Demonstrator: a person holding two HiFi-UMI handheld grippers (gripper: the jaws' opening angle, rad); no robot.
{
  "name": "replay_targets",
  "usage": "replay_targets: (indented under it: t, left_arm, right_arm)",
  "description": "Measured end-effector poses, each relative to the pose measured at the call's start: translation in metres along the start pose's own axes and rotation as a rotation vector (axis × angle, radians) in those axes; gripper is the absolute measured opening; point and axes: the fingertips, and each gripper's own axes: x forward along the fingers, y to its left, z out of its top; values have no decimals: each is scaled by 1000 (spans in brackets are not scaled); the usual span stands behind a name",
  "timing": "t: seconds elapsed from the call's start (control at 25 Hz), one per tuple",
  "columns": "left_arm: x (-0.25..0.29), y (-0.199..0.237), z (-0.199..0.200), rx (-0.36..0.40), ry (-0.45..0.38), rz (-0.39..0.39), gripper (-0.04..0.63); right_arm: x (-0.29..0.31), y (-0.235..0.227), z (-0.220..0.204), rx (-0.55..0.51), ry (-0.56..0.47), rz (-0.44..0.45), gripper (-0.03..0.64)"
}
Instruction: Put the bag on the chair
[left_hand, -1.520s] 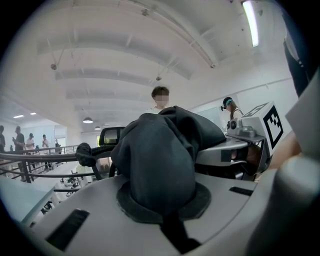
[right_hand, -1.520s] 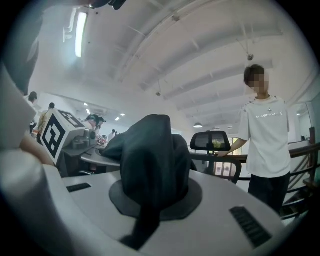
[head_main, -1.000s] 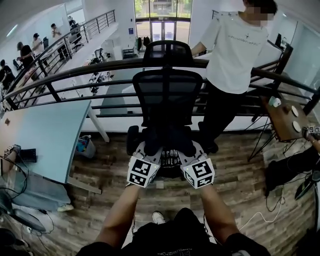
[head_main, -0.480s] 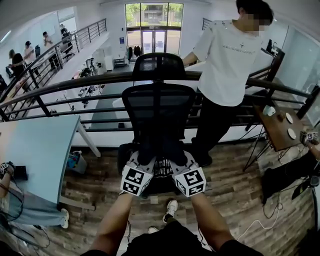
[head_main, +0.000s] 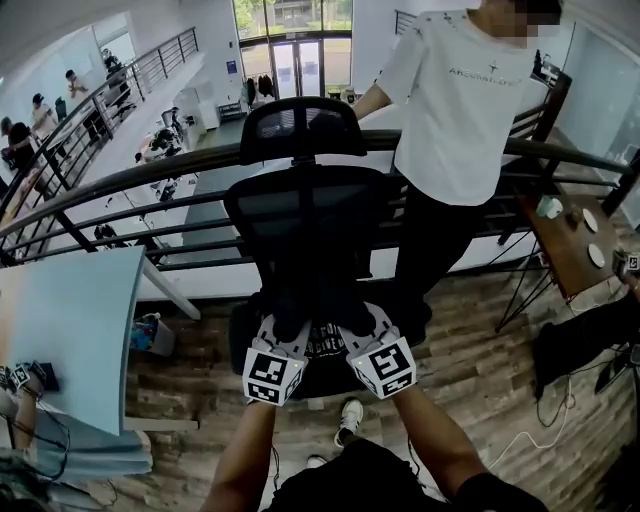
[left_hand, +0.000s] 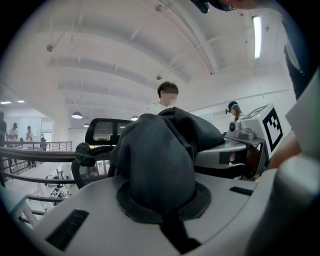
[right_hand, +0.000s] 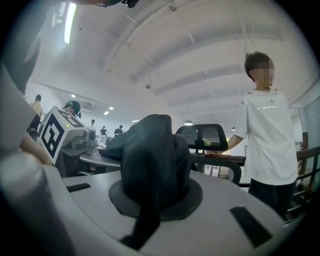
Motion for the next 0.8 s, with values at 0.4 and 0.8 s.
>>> replay_targets:
  t: [0.4,0.8]
  left_arm:
    - [81,32,-20,-46,-9,31,28]
    - [148,58,-56,6,41,22,28]
  right_arm:
    - [49,-62,-29,-7,44,28,32]
    - [97,-109,-78,-7,96,-21,32]
